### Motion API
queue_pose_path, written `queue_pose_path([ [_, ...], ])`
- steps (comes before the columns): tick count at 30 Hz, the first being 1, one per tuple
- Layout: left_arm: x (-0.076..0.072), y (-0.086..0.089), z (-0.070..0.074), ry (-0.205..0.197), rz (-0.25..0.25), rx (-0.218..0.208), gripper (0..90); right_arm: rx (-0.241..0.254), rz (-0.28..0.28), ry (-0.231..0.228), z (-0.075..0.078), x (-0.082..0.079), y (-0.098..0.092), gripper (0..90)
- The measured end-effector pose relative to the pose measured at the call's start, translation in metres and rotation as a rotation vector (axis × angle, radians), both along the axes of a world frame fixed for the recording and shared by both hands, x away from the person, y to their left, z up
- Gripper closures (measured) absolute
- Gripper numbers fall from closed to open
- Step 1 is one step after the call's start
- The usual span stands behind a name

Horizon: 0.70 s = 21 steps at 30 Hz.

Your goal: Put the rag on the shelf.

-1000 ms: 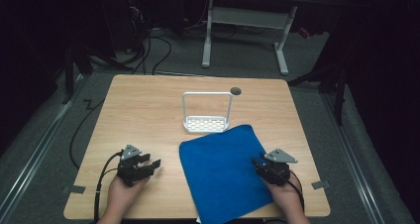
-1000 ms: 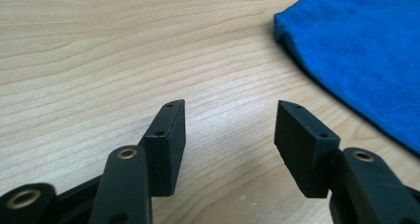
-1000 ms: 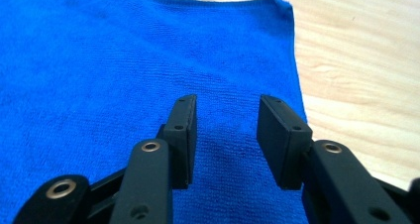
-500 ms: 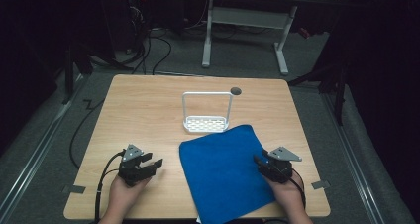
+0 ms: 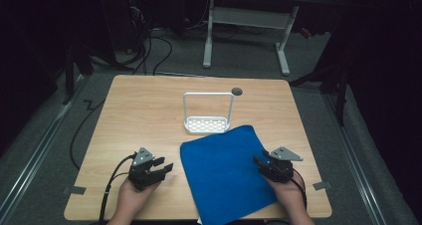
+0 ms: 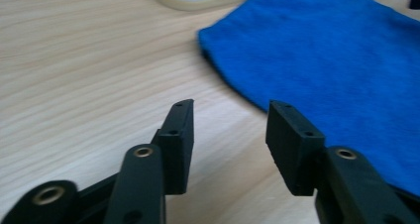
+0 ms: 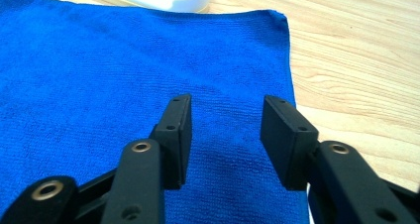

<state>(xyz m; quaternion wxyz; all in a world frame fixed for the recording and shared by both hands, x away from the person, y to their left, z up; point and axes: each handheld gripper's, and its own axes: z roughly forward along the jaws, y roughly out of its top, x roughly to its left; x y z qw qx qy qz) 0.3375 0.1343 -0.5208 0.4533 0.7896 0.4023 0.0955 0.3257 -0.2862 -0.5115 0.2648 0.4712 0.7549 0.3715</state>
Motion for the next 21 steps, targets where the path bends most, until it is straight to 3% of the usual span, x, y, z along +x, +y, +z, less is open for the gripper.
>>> queue_pose_path([
  [5,-0.008,-0.02,0.003,0.013,-0.063,-0.035,68.9,-0.005,0.015,0.004,-0.001,0.0,0.002,58.6],
  [6,-0.013,-0.031,0.004,0.01,-0.086,-0.026,77.7,-0.007,0.019,0.001,0.0,-0.001,0.002,58.9],
  [10,-0.02,-0.054,0.002,0.023,-0.172,0.025,89.4,-0.004,0.018,0.004,0.0,0.0,0.002,58.9],
  [12,-0.022,-0.061,0.001,0.028,-0.198,0.035,90.0,-0.001,0.017,0.006,0.0,0.0,0.002,58.9],
  [13,-0.025,-0.072,-0.002,0.037,-0.238,0.058,90.0,0.002,0.019,0.004,0.0,0.0,0.002,58.9],
  [15,-0.026,-0.075,-0.003,0.04,-0.253,0.069,90.0,0.002,0.02,0.003,0.0,0.0,0.001,58.9],
  [16,-0.029,-0.083,-0.006,0.039,-0.277,0.104,90.0,0.003,0.021,0.002,0.0,0.0,0.001,58.9],
  [21,-0.03,-0.084,-0.008,0.048,-0.291,0.125,90.0,0.012,0.02,0.006,0.001,0.0,-0.001,59.5],
])
